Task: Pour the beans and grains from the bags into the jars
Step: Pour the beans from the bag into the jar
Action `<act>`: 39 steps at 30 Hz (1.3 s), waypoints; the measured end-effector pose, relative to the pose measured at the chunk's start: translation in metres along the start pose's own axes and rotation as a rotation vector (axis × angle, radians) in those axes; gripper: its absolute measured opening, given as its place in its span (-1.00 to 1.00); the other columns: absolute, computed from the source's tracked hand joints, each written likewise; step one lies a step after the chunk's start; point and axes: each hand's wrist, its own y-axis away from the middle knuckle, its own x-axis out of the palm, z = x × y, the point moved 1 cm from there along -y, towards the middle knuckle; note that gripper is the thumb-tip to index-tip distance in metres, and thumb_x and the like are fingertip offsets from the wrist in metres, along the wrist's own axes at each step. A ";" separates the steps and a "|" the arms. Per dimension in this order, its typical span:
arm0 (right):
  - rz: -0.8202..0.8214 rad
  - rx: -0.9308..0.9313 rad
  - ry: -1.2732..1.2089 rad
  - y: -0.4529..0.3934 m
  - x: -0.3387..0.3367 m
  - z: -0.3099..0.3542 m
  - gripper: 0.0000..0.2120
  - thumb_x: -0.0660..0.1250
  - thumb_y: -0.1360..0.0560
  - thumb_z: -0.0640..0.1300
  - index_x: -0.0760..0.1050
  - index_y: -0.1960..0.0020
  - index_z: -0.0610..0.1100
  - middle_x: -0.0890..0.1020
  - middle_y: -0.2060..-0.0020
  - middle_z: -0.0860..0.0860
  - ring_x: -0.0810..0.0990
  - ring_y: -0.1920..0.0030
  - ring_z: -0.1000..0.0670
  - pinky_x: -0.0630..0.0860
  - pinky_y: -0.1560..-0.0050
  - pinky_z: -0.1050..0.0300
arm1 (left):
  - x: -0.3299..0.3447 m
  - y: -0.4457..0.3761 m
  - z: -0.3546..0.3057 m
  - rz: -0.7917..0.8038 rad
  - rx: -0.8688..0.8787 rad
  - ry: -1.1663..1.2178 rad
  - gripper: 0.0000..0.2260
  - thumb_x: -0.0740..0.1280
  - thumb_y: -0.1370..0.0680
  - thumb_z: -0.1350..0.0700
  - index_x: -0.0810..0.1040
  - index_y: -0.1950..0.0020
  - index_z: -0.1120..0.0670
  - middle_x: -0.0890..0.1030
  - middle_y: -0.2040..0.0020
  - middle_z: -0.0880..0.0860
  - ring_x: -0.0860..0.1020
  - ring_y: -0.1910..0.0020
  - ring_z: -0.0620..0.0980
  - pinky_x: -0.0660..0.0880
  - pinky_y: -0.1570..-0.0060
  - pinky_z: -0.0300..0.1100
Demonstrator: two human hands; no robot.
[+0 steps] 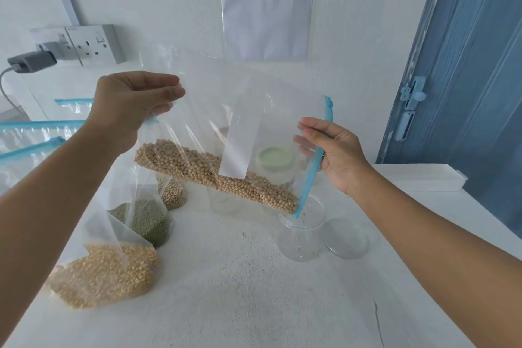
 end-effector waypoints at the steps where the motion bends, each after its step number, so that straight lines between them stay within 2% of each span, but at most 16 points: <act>1: -0.001 -0.002 -0.005 0.000 0.000 0.001 -0.82 0.44 -0.55 -0.32 0.70 -0.11 -0.15 0.73 -0.14 -0.11 0.74 -0.09 -0.14 0.63 -0.26 -0.05 | 0.000 0.000 0.000 0.000 0.003 0.000 -0.82 0.65 -0.32 0.12 0.80 0.10 0.02 0.77 0.10 0.05 0.70 -0.01 0.05 0.62 -0.25 0.03; 6: 0.015 -0.018 -0.016 -0.003 0.003 0.005 -0.80 0.43 -0.56 -0.33 0.68 -0.16 -0.19 0.72 -0.16 -0.13 0.74 -0.09 -0.14 0.64 -0.23 -0.03 | -0.002 -0.006 -0.004 0.006 0.018 -0.013 -0.84 0.64 -0.36 0.16 0.79 0.09 0.02 0.77 0.07 0.04 0.72 -0.04 0.05 0.63 -0.23 -0.03; 14: 0.026 -0.023 -0.021 -0.002 0.003 0.002 -0.80 0.42 -0.56 -0.34 0.68 -0.15 -0.20 0.73 -0.12 -0.11 0.74 -0.10 -0.17 0.64 -0.22 -0.01 | -0.002 -0.011 -0.005 -0.002 0.015 -0.018 -0.86 0.63 -0.39 0.20 0.80 0.10 0.02 0.77 0.06 0.07 0.71 -0.04 0.08 0.63 -0.24 0.00; 19: 0.018 -0.026 -0.047 -0.003 0.002 0.000 -0.79 0.43 -0.53 -0.38 0.67 -0.15 -0.28 0.73 -0.08 -0.17 0.74 -0.04 -0.19 0.66 -0.11 0.06 | 0.001 -0.010 -0.005 0.005 0.013 -0.021 -0.86 0.62 -0.40 0.22 0.80 0.10 0.02 0.77 0.06 0.07 0.71 -0.04 0.09 0.63 -0.24 0.00; 26: 0.004 -0.048 -0.038 -0.004 0.001 0.000 -0.80 0.42 -0.54 -0.37 0.68 -0.15 -0.25 0.74 -0.08 -0.13 0.75 -0.05 -0.17 0.65 -0.17 0.03 | 0.000 -0.012 -0.006 0.001 0.017 -0.017 -0.86 0.62 -0.40 0.22 0.80 0.11 0.00 0.77 0.07 0.06 0.70 -0.02 0.08 0.63 -0.24 0.00; 39: 0.023 -0.036 -0.059 -0.003 0.007 -0.001 -0.81 0.43 -0.54 -0.36 0.69 -0.13 -0.24 0.74 -0.09 -0.12 0.75 -0.06 -0.18 0.66 -0.11 0.09 | -0.003 -0.013 -0.006 -0.013 0.019 -0.033 -0.86 0.62 -0.40 0.21 0.80 0.10 0.02 0.77 0.08 0.07 0.70 -0.02 0.08 0.63 -0.23 -0.01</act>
